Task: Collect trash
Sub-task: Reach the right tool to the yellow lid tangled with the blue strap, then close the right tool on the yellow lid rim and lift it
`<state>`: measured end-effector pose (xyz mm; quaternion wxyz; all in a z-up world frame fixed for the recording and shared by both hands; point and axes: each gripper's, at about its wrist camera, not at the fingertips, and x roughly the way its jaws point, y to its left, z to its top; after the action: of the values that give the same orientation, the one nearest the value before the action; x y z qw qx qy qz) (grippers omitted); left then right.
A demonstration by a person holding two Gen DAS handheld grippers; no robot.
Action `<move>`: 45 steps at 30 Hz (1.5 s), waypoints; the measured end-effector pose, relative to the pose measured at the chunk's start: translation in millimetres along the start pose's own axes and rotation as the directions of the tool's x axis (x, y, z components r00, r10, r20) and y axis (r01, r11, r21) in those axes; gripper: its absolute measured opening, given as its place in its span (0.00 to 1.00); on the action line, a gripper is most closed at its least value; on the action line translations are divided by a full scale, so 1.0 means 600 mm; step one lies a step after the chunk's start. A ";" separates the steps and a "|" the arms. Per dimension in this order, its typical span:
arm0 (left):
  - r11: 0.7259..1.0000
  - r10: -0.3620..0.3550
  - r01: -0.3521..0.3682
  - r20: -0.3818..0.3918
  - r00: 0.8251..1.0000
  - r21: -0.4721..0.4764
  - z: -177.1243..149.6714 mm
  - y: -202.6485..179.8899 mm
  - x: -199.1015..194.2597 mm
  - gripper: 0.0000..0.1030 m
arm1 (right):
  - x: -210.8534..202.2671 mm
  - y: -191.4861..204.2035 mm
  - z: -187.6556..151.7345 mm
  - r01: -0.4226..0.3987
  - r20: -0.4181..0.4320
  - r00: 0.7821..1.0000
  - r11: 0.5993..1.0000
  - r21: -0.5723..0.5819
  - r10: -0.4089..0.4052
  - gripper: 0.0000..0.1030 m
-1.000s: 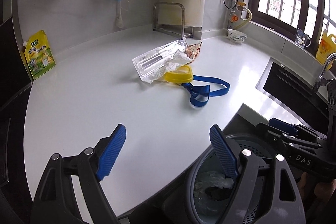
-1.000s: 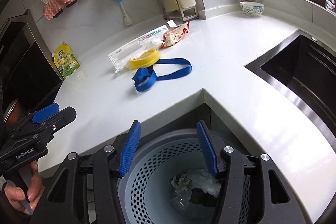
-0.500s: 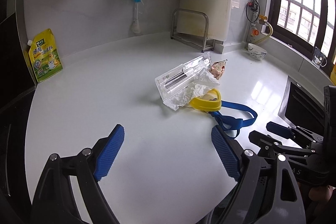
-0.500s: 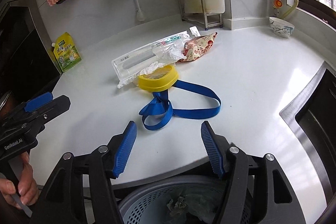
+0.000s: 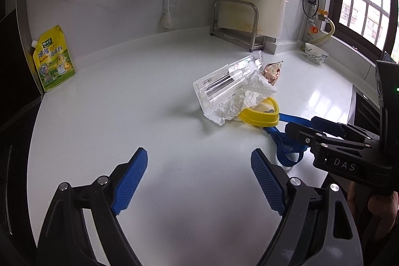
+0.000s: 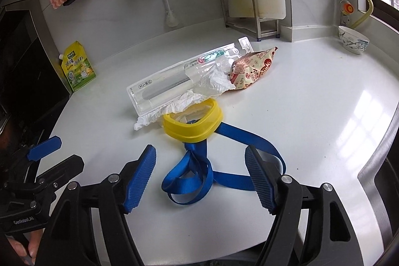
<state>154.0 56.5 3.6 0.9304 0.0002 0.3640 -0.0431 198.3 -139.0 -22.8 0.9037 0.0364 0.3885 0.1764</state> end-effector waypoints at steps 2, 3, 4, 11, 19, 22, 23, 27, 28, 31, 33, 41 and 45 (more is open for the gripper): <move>1.000 0.004 -0.004 0.000 1.000 0.001 0.001 0.003 0.001 0.81 | 0.014 0.003 0.010 -0.006 -0.014 1.000 0.999 -0.032 0.005 0.71; 1.000 0.005 -0.005 -0.001 1.000 0.000 0.001 0.005 0.002 0.81 | 0.020 0.003 0.016 -0.015 -0.020 1.000 0.999 -0.045 0.014 0.73; 1.000 0.006 -0.006 -0.002 1.000 -0.003 0.002 0.008 0.003 0.81 | 0.026 0.001 0.022 -0.026 -0.025 0.999 0.998 -0.057 0.024 0.73; 1.000 0.005 -0.005 -0.007 1.000 -0.022 0.003 0.018 0.008 0.81 | 0.063 -0.013 0.059 -0.061 -0.088 0.995 0.987 -0.149 0.048 0.75; 1.000 0.005 -0.006 -0.021 1.000 -0.019 0.003 0.016 0.017 0.81 | 0.108 -0.002 0.066 -0.116 -0.177 0.982 0.956 -0.269 0.070 0.75; 1.000 0.008 -0.008 -0.025 1.000 -0.016 0.003 0.015 0.020 0.81 | 0.121 -0.001 0.072 -0.123 -0.183 0.980 0.953 -0.275 0.074 0.75; 1.000 0.008 -0.008 -0.027 1.000 -0.015 0.004 0.014 0.021 0.81 | 0.123 -0.001 0.075 -0.133 -0.182 0.980 0.953 -0.274 0.084 0.75; 1.000 0.011 -0.011 -0.035 0.999 -0.012 0.003 0.009 0.026 0.81 | 0.135 0.004 0.081 -0.164 -0.194 0.975 0.946 -0.280 0.111 0.75; 1.000 0.010 -0.010 -0.036 0.999 -0.011 0.002 0.008 0.026 0.81 | 0.136 0.005 0.081 -0.164 -0.193 0.975 0.944 -0.287 0.111 0.75; 1.000 0.010 -0.010 -0.037 0.999 -0.005 0.001 0.004 0.027 0.81 | 0.132 0.009 0.079 -0.161 -0.168 0.979 0.939 -0.303 0.114 0.75; 1.000 0.009 -0.009 -0.041 0.999 -0.004 0.000 0.002 0.028 0.81 | 0.126 0.009 0.078 -0.161 -0.153 0.981 0.939 -0.303 0.118 0.69; 1.000 0.003 -0.003 -0.030 1.000 0.000 0.004 -0.002 0.024 0.81 | 0.083 -0.011 0.065 -0.129 -0.122 0.988 0.955 -0.268 0.099 0.69; 1.000 -0.002 0.002 -0.011 1.000 0.010 0.017 -0.006 0.020 0.81 | 0.048 -0.036 0.049 -0.102 -0.083 0.993 0.976 -0.192 0.088 0.69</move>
<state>169.7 51.8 3.0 0.9283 0.0048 0.3690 -0.0459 244.0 -147.3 -26.4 0.8784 -0.0405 0.4002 0.2580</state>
